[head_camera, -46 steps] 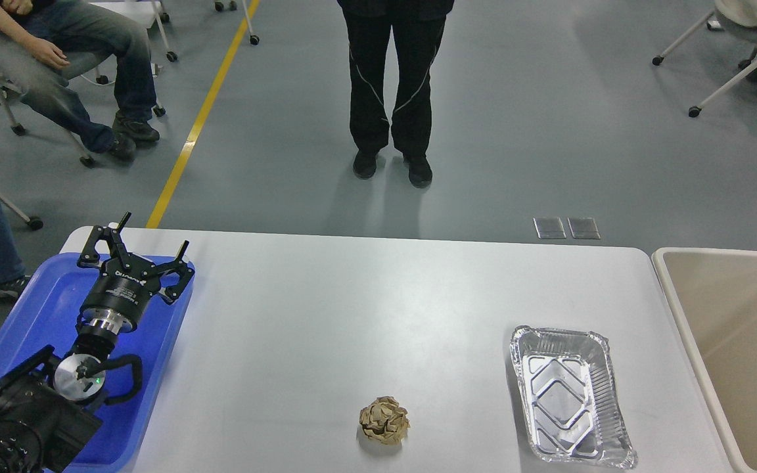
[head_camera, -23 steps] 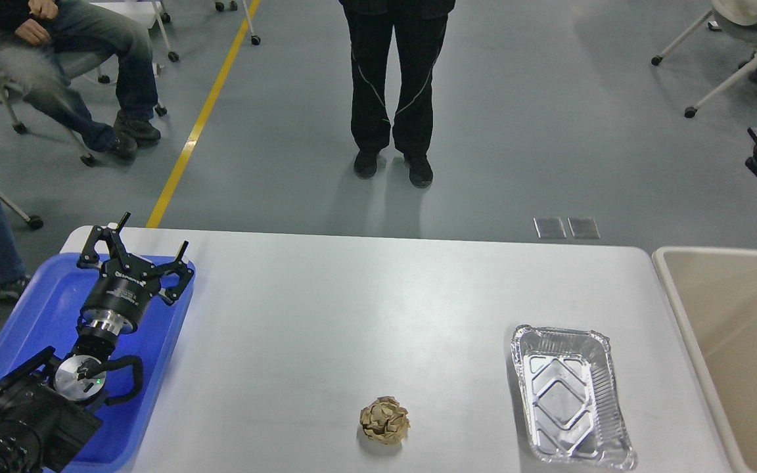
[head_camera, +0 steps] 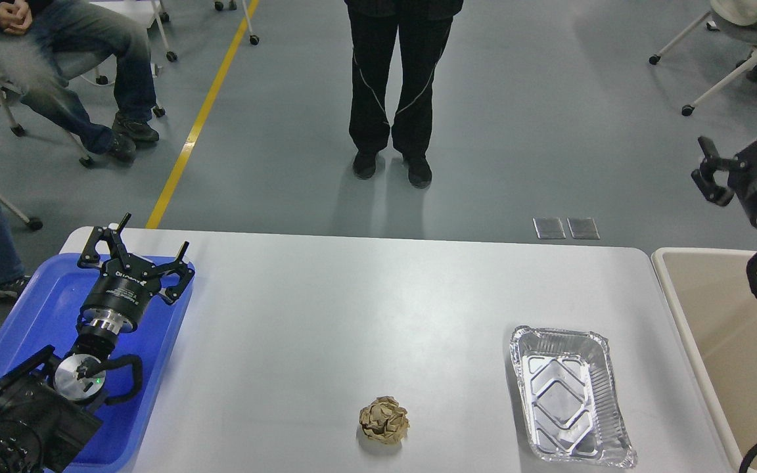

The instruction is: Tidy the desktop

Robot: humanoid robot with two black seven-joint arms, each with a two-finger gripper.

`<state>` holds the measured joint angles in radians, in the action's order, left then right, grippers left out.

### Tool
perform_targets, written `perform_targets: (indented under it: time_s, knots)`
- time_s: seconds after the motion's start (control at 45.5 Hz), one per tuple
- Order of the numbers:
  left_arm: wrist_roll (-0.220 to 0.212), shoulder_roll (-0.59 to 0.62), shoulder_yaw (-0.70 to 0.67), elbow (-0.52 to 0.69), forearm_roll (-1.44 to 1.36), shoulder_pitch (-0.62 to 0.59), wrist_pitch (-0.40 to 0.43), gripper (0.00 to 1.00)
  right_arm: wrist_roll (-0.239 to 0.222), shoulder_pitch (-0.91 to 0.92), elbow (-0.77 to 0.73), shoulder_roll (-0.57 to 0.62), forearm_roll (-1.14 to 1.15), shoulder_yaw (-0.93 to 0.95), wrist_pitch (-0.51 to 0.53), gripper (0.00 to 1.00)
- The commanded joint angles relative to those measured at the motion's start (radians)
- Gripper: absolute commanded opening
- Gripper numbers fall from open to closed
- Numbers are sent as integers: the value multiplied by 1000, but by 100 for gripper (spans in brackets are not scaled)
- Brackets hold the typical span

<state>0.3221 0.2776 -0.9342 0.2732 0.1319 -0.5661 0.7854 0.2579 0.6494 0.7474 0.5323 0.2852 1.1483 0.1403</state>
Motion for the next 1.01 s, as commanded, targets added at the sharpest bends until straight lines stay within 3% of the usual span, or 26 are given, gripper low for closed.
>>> perform_targets:
  time_s: [0.0, 0.285, 0.988]
  knots:
    - [0, 0, 0, 0, 0, 0, 0, 100, 101, -143, 6, -74, 14, 34, 19, 100]
    - [0, 0, 0, 0, 0, 0, 0, 100, 116, -232, -2, -115, 15, 16, 19, 100]
    - [0, 0, 0, 0, 0, 0, 0, 100, 116, -229, 7, -117, 14, 16, 21, 100]
